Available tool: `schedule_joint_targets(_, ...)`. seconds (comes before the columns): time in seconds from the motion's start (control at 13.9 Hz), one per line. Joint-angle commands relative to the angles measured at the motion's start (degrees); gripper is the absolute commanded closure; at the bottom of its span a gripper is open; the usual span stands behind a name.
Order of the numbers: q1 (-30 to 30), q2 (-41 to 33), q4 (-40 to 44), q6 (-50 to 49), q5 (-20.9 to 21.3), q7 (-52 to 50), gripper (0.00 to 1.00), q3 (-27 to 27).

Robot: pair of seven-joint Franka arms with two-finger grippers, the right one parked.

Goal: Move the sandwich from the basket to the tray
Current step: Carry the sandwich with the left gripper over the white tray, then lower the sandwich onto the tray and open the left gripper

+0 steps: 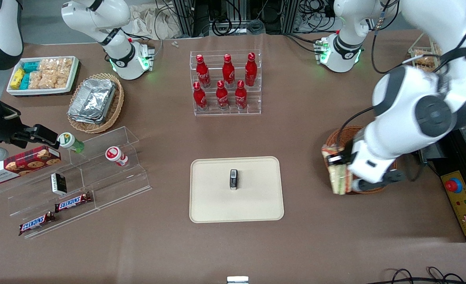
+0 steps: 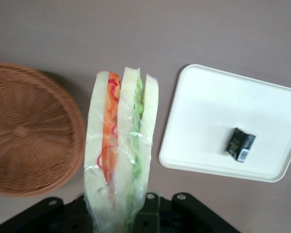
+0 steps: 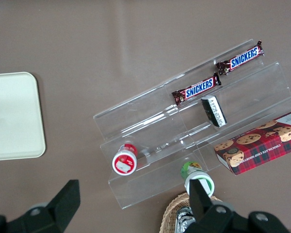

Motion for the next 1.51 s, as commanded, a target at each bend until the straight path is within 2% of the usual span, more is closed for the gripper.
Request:
schedule_joint_targets(0.0, -4.19, 6.91, 3.42, 4.24, 0.26, -1.31, 0.95, 0.13)
schedule_joint_targets(0.14, -7.27, 11.05, 3.07, 8.47, 2.80, -2.18, 0.93, 0.22)
schedule_joint_targets(0.36, -11.32, 16.32, 3.41, 9.97, 10.61, -6.57, 0.93, 0.31)
schedule_joint_targets(0.43, -11.42, 18.34, 3.68, 12.85, 11.59, -7.02, 0.93, 0.31)
schedule_joint_targets(0.72, -12.99, 22.66, 3.68, 21.39, 11.95, -9.66, 0.92, 0.31)
schedule_joint_targets(1.01, -13.26, 24.86, 3.68, 25.54, 12.04, -9.40, 0.86, 0.40)
schedule_joint_targets(1.15, -13.35, 25.21, 3.51, 25.54, 12.13, -9.48, 0.73, 0.40)
schedule_joint_targets(1.22, -13.35, 25.21, 3.50, 25.54, 12.04, -9.48, 0.57, 0.40)
schedule_joint_targets(1.29, -13.35, 25.21, 3.50, 25.62, 12.04, -9.48, 0.19, 0.40)
schedule_joint_targets(1.37, -13.35, 25.13, 3.50, 25.63, 12.22, -9.48, 0.00, 0.40)
schedule_joint_targets(1.44, -13.26, 25.04, 3.50, 25.63, 12.30, -9.48, 0.00, 0.40)
